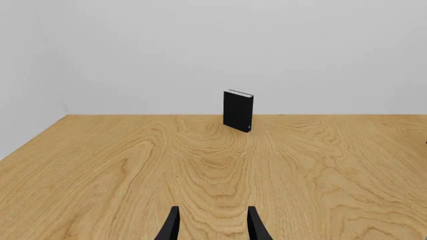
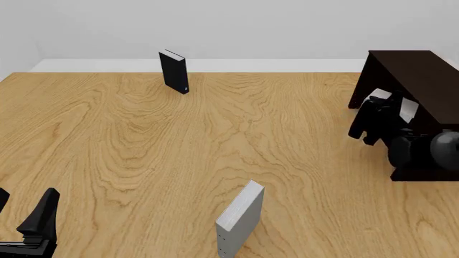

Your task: Pick up the book on the right and place it on the cabinet shelf.

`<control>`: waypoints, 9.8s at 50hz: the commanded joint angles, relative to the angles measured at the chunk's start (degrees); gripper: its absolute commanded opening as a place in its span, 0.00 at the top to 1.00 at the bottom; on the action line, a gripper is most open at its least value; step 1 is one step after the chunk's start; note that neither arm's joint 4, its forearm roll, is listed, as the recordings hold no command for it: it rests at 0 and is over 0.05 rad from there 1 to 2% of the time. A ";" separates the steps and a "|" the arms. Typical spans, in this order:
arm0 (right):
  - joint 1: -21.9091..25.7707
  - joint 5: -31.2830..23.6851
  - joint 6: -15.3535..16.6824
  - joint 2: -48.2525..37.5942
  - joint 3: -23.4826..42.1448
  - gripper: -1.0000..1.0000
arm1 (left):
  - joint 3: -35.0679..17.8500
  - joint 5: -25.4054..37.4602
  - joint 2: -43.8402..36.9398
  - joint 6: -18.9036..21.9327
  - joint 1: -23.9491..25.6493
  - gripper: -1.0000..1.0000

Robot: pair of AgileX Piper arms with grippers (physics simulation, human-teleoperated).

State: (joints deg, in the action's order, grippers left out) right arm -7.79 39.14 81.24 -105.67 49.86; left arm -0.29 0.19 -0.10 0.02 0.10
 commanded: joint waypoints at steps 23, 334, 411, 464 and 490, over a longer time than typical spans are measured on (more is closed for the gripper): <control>-1.99 -0.38 -1.13 -5.23 7.30 1.00 | 0.00 0.01 0.00 -0.01 0.01 0.00; -12.97 3.07 -3.51 -5.16 -1.45 0.00 | 0.02 -0.02 0.00 -0.03 0.00 0.00; -3.47 -4.60 -5.24 -8.20 8.71 0.00 | 0.00 -0.02 0.00 -0.01 0.00 0.00; 5.72 -8.98 -8.81 -3.43 11.29 0.00 | 0.01 -0.02 0.01 0.00 0.01 0.00; 10.00 -13.20 -17.44 7.57 7.11 0.00 | 0.02 -0.02 0.00 -0.02 0.01 0.00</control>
State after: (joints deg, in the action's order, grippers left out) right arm 0.42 28.26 67.43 -102.57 57.79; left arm -0.27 0.17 -0.10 0.00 0.11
